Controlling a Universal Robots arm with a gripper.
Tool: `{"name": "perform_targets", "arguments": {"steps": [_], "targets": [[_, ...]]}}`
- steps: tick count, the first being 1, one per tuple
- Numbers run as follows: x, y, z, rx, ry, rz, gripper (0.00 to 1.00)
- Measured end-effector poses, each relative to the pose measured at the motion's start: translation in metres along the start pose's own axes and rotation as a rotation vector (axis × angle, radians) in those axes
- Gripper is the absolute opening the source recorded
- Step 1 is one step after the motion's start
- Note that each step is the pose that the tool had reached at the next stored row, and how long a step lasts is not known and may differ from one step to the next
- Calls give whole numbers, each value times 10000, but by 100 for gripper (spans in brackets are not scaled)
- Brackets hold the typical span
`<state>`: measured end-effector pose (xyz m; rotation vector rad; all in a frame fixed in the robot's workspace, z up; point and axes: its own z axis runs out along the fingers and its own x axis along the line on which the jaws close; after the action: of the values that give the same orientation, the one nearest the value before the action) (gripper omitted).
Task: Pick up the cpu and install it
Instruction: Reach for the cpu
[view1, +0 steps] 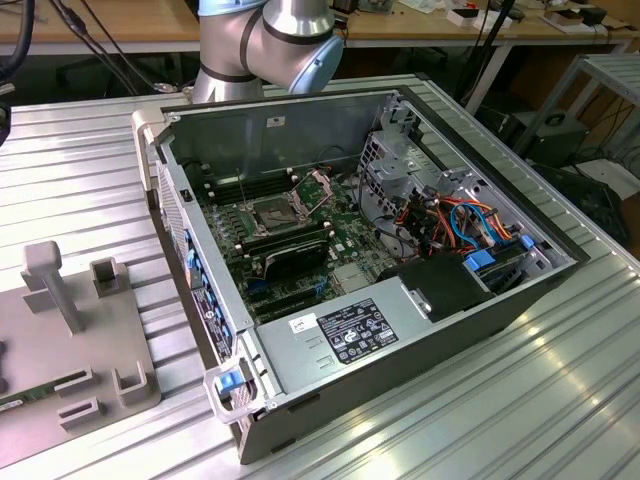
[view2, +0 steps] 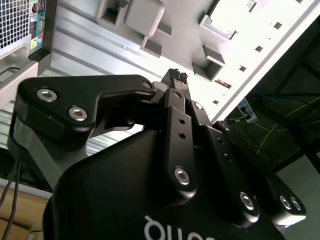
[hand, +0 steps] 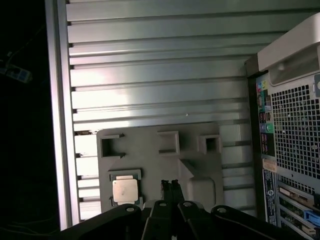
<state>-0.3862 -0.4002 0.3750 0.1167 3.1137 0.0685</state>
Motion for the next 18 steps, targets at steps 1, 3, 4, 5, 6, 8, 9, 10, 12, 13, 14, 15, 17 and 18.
{"name": "perform_targets", "arguments": {"steps": [1, 3, 4, 5, 6, 8, 9, 10, 12, 13, 14, 15, 17, 18], "targets": [[0, -1, 0, 0, -1, 0, 11], [3, -1, 0, 0, 0, -1, 11], [3, -1, 0, 0, 0, 0, 11], [3, -1, 0, 0, 0, -1, 11], [4, -2, 0, 0, 0, 0, 11], [6, -5, 1, 0, 0, 1, 11], [7, -8, 2, 0, -1, 0, 11], [8, -11, 4, -1, -1, -1, 11], [10, -13, 7, 2, 2, 0, 11], [10, -13, 7, 2, 3, 0, 11], [10, -14, 8, 2, 2, 0, 11], [9, -14, 10, 1, 0, 0, 11], [9, -14, 10, 0, 0, 0, 11], [9, -14, 10, 0, 0, -1, 11]]}}
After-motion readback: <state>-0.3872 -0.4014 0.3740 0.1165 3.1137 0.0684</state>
